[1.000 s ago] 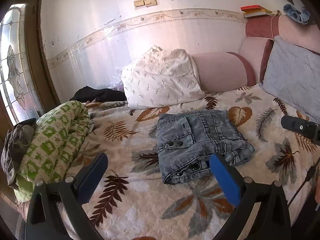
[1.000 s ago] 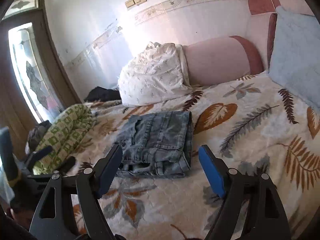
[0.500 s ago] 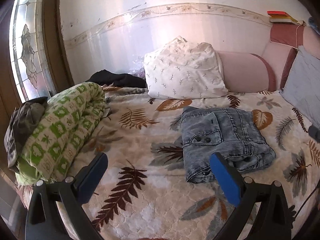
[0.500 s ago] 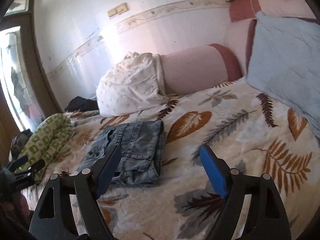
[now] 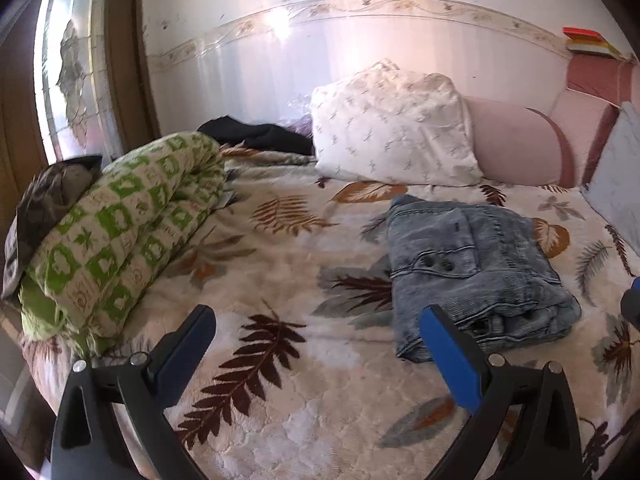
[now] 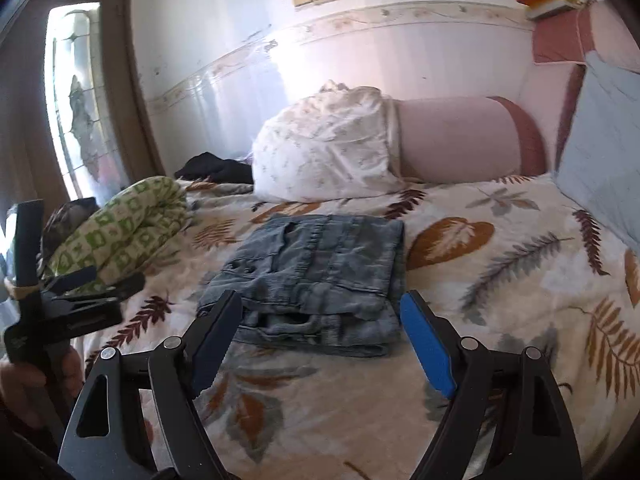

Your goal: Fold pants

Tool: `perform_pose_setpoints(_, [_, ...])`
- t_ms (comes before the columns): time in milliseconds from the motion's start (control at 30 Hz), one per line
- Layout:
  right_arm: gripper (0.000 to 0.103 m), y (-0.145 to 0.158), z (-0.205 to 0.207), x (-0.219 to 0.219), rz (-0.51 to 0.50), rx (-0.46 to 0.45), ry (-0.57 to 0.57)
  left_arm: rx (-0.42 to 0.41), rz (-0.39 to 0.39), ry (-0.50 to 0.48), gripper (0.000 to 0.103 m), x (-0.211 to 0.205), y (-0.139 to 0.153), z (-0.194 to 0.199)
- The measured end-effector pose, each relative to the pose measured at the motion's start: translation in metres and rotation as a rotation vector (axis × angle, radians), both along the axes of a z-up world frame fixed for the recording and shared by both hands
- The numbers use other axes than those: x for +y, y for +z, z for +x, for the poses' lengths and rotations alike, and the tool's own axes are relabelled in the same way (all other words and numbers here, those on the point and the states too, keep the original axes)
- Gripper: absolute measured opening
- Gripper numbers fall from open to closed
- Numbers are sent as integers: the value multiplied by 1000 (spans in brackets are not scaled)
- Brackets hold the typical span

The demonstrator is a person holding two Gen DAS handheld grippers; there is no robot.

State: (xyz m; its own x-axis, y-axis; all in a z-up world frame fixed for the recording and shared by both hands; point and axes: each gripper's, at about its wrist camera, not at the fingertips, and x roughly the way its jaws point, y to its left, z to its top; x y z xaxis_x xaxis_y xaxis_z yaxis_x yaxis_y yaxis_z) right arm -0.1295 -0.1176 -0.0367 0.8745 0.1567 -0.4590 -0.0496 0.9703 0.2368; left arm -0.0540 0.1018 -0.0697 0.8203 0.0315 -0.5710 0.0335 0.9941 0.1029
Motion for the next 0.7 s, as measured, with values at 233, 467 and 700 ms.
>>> perform_pose_setpoints(233, [81, -12, 10, 18, -43, 34, 23, 29, 0, 35, 103, 9, -16, 7])
perform_pose_setpoints(467, [81, -14, 10, 14, -41, 47, -8, 45, 12, 17, 103, 4, -21, 8])
perform_pose_setpoints(700, [81, -14, 10, 15, -61, 43, -9, 35, -8, 12, 103, 7, -17, 6])
